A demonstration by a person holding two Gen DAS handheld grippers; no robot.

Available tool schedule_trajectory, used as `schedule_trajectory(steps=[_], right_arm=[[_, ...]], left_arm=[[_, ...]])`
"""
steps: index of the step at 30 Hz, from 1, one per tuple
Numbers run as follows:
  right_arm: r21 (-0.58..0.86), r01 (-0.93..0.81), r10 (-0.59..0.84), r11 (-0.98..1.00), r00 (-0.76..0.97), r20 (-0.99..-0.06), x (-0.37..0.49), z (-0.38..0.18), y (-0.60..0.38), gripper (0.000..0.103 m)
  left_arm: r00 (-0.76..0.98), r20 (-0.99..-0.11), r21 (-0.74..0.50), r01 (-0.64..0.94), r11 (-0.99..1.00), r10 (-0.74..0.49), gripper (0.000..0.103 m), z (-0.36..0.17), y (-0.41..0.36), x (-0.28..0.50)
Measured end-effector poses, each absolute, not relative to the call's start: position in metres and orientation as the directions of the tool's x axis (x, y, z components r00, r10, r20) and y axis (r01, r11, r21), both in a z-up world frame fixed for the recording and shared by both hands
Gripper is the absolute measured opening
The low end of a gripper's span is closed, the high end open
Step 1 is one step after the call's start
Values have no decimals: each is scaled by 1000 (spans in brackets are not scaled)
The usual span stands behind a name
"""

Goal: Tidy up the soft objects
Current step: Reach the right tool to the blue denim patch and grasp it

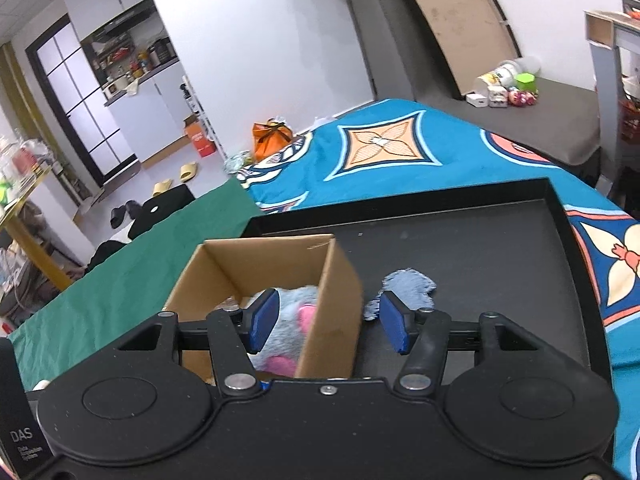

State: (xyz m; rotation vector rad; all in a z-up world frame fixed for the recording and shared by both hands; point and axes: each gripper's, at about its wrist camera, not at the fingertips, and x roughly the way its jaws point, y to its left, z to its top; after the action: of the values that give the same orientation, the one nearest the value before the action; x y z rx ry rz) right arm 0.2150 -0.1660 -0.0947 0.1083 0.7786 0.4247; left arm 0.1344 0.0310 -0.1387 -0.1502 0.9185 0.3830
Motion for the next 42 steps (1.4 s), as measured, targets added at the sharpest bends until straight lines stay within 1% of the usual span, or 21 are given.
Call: schedule_trajectory(steps=[2, 4, 7, 13, 17, 29, 34, 37, 42], right_arm=[[255, -320, 406, 912, 633, -659, 218, -98, -171, 56], [259, -313, 404, 914, 631, -663, 222, -102, -175, 56], [262, -302, 398, 917, 628, -669, 225, -108, -181, 56], [267, -282, 387, 922, 620, -682, 232, -118, -194, 60], [270, -271, 382, 924, 617, -688, 239, -125, -200, 64], [280, -252, 377, 926, 609, -698, 261, -145, -214, 64], [278, -259, 379, 925, 592, -711, 270, -156, -213, 64], [276, -266, 382, 924, 580, -719, 275, -163, -210, 63], [282, -265, 385, 922, 560, -733, 286, -175, -204, 57]], left_arm=[[541, -799, 39, -389, 921, 262, 25, -139, 29, 137], [540, -797, 48, -391, 919, 272, 33, -138, 27, 139], [541, -790, 66, -394, 917, 289, 40, -137, 22, 143], [535, -786, 93, -392, 915, 309, 48, -138, 15, 151], [519, -792, 112, -393, 912, 321, 50, -142, 11, 155], [493, -784, 177, -404, 897, 377, 55, -147, 1, 168], [484, -784, 185, -415, 891, 388, 56, -149, 1, 173], [484, -783, 190, -414, 890, 392, 56, -150, 0, 176], [480, -780, 200, -416, 887, 401, 56, -151, -1, 178]])
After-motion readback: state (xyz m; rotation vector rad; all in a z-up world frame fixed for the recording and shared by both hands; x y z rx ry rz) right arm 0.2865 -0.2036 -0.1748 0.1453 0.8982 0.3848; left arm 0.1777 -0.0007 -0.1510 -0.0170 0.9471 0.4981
